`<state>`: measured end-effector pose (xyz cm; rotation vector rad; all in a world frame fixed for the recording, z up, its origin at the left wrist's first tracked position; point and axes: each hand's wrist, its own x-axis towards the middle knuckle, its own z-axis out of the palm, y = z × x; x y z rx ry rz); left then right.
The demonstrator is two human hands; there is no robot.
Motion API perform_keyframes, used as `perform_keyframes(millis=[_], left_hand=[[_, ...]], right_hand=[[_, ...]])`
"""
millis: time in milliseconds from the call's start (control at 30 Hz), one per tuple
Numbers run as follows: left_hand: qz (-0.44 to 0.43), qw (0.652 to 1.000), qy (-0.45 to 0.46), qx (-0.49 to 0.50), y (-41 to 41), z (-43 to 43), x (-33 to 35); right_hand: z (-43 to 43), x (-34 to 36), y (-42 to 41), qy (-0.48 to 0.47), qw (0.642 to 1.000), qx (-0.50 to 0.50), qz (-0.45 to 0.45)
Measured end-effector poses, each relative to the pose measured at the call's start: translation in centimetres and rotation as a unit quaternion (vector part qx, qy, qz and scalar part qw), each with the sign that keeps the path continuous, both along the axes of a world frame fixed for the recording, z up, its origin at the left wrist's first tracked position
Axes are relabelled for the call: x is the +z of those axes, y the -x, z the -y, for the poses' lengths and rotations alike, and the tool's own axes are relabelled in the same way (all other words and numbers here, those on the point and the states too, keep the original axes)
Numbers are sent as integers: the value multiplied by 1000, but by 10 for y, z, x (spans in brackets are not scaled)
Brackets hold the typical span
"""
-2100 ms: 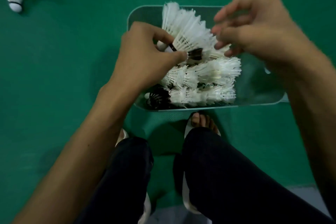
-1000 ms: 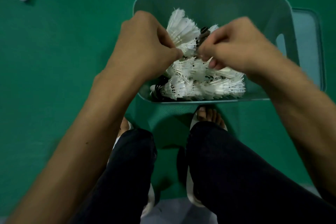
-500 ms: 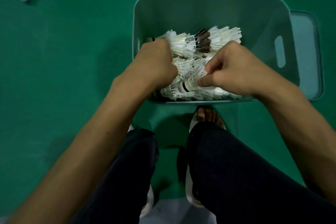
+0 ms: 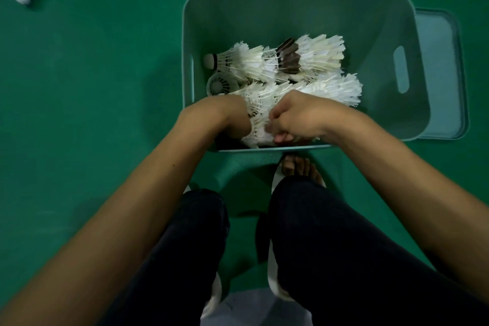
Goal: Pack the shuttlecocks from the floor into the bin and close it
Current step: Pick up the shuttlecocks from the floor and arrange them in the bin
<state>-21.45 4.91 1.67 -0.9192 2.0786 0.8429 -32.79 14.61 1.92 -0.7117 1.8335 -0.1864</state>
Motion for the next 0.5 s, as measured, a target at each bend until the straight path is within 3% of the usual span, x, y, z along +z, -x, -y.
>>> perform_keyframes(millis=[133,233,367,500], left_hand=[[-30,999,8,27,-5,-2,6],[-68,992,98,36,-3,-8,10],[-103,975,195,31,0,-13,15],[-77,980,179,30,-2,-18,12]], right_hand=[[-10,0,19,-5,997,-68,47],[-13,-3,26,-12,995,-79,62],[-9,-9,23,-19,1000,-2,10],[-2,-4,19,-21,996,81,-42]])
